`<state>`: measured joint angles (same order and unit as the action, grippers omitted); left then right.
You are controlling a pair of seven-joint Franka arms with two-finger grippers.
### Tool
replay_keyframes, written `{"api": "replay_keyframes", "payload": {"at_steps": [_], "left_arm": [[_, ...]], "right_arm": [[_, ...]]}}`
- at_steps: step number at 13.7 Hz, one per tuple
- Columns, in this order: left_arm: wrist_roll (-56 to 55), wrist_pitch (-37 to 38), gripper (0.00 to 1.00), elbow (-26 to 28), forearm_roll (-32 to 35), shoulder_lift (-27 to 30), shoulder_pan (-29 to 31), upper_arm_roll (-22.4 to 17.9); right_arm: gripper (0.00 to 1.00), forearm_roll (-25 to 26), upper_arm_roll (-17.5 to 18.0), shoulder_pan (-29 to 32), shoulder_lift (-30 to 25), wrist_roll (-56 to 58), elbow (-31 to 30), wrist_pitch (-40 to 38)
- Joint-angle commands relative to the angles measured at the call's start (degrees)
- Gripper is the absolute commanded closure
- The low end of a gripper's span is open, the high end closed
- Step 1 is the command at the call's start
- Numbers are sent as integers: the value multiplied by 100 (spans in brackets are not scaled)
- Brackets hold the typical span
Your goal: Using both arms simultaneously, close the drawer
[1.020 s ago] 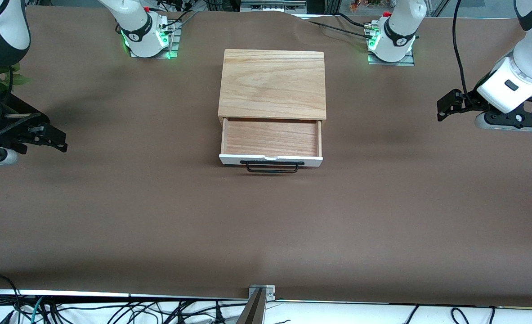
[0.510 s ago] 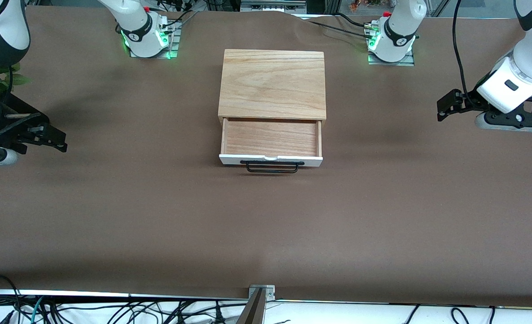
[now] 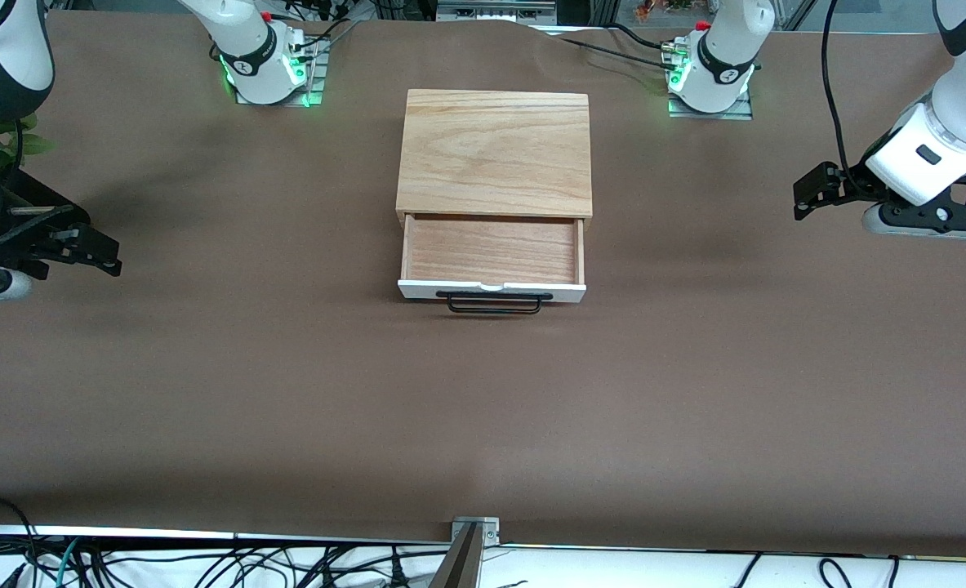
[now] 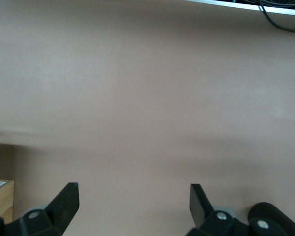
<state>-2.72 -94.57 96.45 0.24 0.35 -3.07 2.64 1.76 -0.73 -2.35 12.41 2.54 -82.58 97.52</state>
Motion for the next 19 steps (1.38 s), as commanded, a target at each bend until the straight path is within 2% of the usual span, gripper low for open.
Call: {"api": "replay_keyframes", "payload": {"at_steps": [1, 8, 16, 19], "left_arm": [[53, 105, 0, -91, 152, 0, -1, 35], [53, 105, 0, -91, 152, 0, -1, 35], [44, 105, 0, -91, 152, 0, -1, 35], [44, 105, 0, -91, 152, 0, -1, 35]], "right_arm": [[0, -35, 29, 50, -37, -35, -4, -49], [0, -500, 90, -37, 243, -96, -4, 73], [0, -607, 117, -1223, 1306, -105, 23, 1716], [0, -763, 126, -1566, 1780, -96, 311, 2147]]}}
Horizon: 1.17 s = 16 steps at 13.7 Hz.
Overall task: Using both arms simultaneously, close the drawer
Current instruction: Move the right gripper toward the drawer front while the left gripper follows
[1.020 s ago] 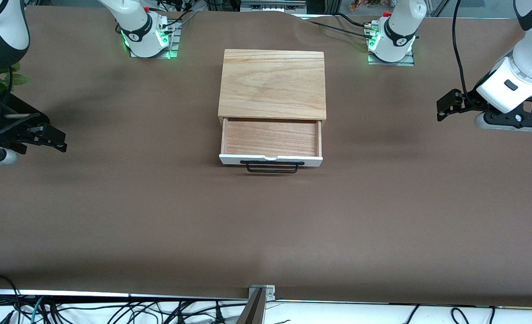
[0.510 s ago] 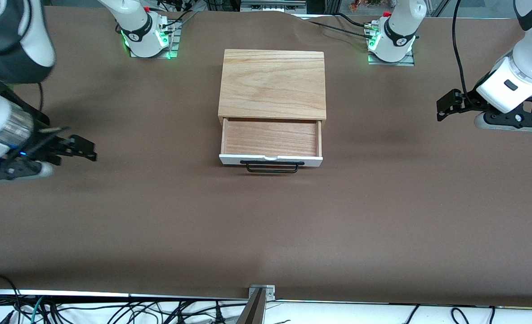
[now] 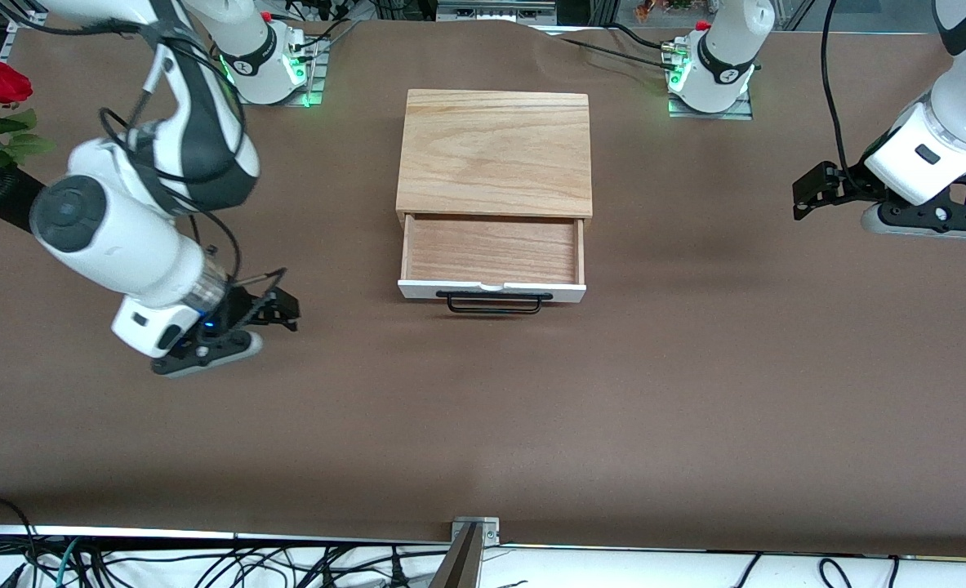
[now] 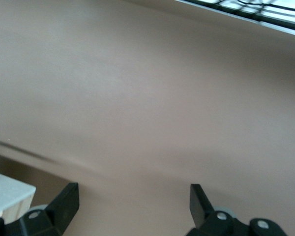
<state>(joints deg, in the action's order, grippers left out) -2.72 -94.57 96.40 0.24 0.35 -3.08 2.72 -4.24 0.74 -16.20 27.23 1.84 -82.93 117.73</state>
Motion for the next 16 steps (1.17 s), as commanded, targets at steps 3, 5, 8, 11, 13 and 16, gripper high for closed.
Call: {"api": "replay_keyframes", "payload": {"at_steps": [3, 5, 8, 11, 13, 16], "left_arm": [[17, 105, 0, -87, 152, 0, -9, 27], [61, 105, 0, -87, 143, 0, -9, 18], [53, 105, 0, -104, 47, -201, -210, 105], [70, 35, 0, -113, -943, -665, -290, 150], [44, -35, 0, -628, -1105, -1375, -360, 369], [-26, -315, 0, -1430, -1158, -2396, -772, 484]], "right_arm": [[0, -595, -30, -453, 774, -8, 769, 347], [0, -683, -30, -585, 871, -17, 778, 452], [0, -833, -21, -796, 1003, -1173, 778, 723], [0, -841, -21, -999, 1196, -1458, 778, 980], [0, -1120, 83, -1008, 1293, -1458, 778, 989], [0, -1386, 145, -999, 1390, -1415, 778, 911]]}}
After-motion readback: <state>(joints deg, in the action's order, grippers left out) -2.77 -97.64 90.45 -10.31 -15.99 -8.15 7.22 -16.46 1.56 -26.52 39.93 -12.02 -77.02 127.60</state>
